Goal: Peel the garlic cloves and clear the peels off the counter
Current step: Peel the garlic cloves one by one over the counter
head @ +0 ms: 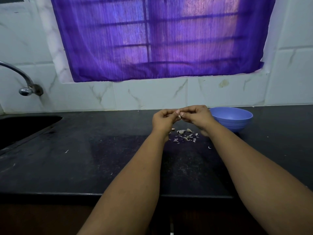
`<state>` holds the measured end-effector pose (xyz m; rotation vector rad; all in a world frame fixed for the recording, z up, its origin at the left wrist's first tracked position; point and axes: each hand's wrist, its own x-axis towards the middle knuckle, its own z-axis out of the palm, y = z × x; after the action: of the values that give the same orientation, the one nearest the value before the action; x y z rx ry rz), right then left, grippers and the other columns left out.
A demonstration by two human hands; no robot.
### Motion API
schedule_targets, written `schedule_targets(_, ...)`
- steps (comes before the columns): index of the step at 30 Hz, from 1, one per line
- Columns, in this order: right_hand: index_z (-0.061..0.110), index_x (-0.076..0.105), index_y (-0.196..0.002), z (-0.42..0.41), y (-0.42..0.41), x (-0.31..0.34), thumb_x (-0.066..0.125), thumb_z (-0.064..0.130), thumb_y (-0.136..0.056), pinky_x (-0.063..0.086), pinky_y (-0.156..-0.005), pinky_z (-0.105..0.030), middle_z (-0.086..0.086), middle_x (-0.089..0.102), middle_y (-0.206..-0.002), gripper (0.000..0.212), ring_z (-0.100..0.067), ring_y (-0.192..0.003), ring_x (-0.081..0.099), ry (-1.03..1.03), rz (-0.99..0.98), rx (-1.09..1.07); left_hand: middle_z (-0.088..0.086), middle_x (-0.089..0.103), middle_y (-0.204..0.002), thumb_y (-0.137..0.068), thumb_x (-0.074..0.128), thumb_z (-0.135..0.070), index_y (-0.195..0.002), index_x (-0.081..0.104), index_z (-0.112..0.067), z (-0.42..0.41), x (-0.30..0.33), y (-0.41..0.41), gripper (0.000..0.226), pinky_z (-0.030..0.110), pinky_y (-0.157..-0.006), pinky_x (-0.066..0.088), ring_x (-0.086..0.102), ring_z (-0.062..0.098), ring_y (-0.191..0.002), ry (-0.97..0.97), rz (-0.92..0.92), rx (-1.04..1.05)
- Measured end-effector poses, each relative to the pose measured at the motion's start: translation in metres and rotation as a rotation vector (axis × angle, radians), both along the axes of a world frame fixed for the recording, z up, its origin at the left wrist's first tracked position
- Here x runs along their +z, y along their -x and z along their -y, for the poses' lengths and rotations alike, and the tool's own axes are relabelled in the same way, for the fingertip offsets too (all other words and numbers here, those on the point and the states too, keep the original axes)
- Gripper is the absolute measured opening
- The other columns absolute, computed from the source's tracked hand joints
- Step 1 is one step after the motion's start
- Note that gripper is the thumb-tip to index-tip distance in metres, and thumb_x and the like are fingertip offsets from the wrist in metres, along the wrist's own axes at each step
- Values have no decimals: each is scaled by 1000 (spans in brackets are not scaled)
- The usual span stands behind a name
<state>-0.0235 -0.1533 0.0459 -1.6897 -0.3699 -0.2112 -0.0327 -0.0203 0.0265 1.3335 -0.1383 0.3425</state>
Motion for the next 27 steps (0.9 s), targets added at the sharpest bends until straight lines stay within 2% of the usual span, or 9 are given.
schedule_targets(2, 12, 74, -90, 0, -1, -1, 71, 2, -83, 53, -71, -20, -6, 72, -81, 12, -14, -79, 68, 30, 7, -28, 15, 69, -80, -83, 71, -4, -89, 67, 1, 0, 0, -1, 8, 22, -70, 58, 70, 14, -69, -17, 9, 9)
schedule_targets(6, 26, 76, -75, 0, -6, -4, 78, 22, -76, 58, -81, -37, -1, 73, -76, 5, -21, -83, 70, 195, 96, -182, 13, 69, -77, -82, 73, -5, -80, 67, -4, 1, -2, -3, 6, 36, -80, 57, 70, 16, -68, -66, -2, 41)
schedule_targets(9, 27, 76, -77, -1, -2, -2, 78, 24, -77, 58, -81, -38, 2, 73, -74, 4, -17, -82, 69, 244, 149, -225, 9, 70, -73, -84, 71, -4, -77, 67, -6, 2, -3, -4, 7, 45, -85, 54, 70, 14, -69, -81, -1, 50)
schedule_targets(11, 28, 75, -77, -1, 0, -2, 77, 25, -78, 57, -79, -36, 4, 72, -72, 4, -15, -80, 69, 262, 170, -243, 7, 69, -72, -86, 69, -5, -79, 67, -5, 2, -4, -4, 7, 44, -83, 55, 69, 10, -65, -117, 10, 68)
schedule_targets(15, 30, 72, -72, -5, -2, -2, 75, 29, -78, 56, -71, -32, 9, 68, -66, 6, -9, -71, 65, 329, 177, -283, 7, 68, -72, -88, 65, -2, -77, 66, -8, 2, -3, -4, 13, 31, -77, 58, 67, 14, -68, -171, 52, 91)
schedule_targets(20, 16, 67, -88, -12, -2, -1, 66, 20, -86, 34, -46, -3, 9, 58, -68, 5, -1, -61, 51, 398, 204, -273, 7, 67, -74, -92, 60, -2, -77, 63, -11, 2, -6, -11, 17, 48, -81, 55, 67, 17, -74, -200, 52, 110)
schedule_targets(22, 17, 65, -90, -13, -3, -1, 65, 21, -88, 34, -47, -2, 8, 58, -72, 4, 1, -63, 50, 413, 214, -280, 7, 67, -77, -93, 58, -1, -79, 63, -11, 3, -6, -12, 18, 45, -81, 56, 67, 17, -75, -192, 60, 108)
schedule_targets(24, 17, 66, -92, -12, -5, -2, 64, 20, -88, 34, -50, -6, 6, 60, -76, 5, 0, -64, 51, 383, 191, -281, 7, 66, -80, -94, 54, 2, -83, 63, -6, 4, -6, -11, 16, 32, -77, 58, 66, 16, -76, -183, 76, 94)
schedule_targets(27, 16, 68, -91, -11, -6, -4, 63, 12, -87, 42, -61, -17, 3, 63, -77, 7, -5, -68, 55, 231, 131, -242, 10, 65, -85, -94, 51, 4, -93, 63, 0, 4, -5, -11, 13, 19, -72, 57, 63, 15, -77, -174, 98, 75)
